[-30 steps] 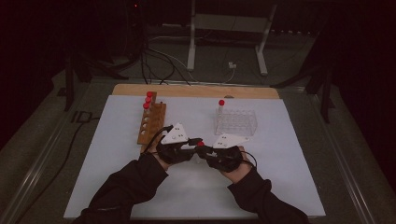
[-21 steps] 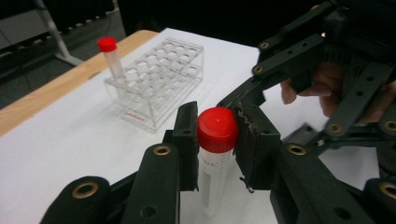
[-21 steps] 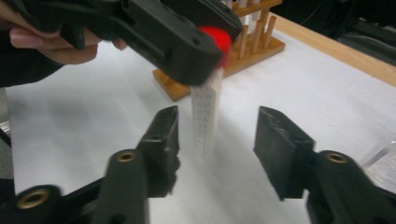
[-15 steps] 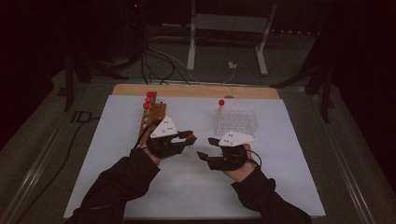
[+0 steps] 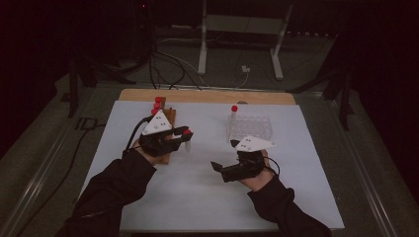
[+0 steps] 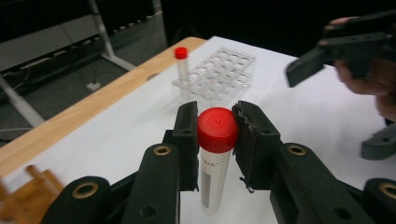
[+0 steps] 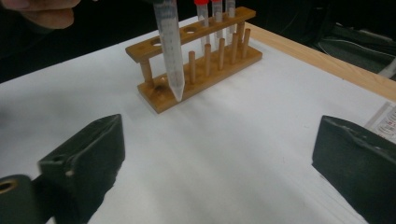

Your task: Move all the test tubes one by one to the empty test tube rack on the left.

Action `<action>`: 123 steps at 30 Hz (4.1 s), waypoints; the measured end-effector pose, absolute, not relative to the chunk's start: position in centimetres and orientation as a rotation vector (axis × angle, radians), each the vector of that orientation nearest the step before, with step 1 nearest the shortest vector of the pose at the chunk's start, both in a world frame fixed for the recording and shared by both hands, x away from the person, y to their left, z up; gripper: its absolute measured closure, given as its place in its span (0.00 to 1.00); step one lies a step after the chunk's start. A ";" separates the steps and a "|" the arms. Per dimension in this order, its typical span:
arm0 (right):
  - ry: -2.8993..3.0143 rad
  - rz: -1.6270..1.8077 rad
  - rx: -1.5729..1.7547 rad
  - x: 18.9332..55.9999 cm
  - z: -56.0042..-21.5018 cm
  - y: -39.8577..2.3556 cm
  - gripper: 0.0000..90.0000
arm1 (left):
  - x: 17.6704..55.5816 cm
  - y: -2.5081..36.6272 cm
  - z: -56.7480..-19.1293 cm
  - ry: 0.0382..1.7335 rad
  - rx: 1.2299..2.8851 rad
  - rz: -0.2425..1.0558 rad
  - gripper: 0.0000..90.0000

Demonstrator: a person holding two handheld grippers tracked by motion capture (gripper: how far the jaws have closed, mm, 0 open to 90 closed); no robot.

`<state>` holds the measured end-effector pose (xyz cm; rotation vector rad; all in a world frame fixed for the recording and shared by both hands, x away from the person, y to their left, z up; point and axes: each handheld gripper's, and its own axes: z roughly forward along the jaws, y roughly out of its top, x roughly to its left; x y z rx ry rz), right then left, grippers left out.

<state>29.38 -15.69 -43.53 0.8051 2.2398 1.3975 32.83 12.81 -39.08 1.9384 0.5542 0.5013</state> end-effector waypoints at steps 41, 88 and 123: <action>2.243 1.462 0.744 29.4 -43.5 -16.6 0.00 | 38.8 20.2 -37.6 0.870 1.825 0.739 0.80; 2.250 1.466 0.748 29.6 -43.6 -17.0 0.00 | 40.6 20.7 -44.5 1.012 1.852 0.682 0.80; 2.038 1.401 0.932 36.6 -42.7 -20.1 0.00 | 33.2 20.0 -43.1 0.814 1.851 0.501 0.02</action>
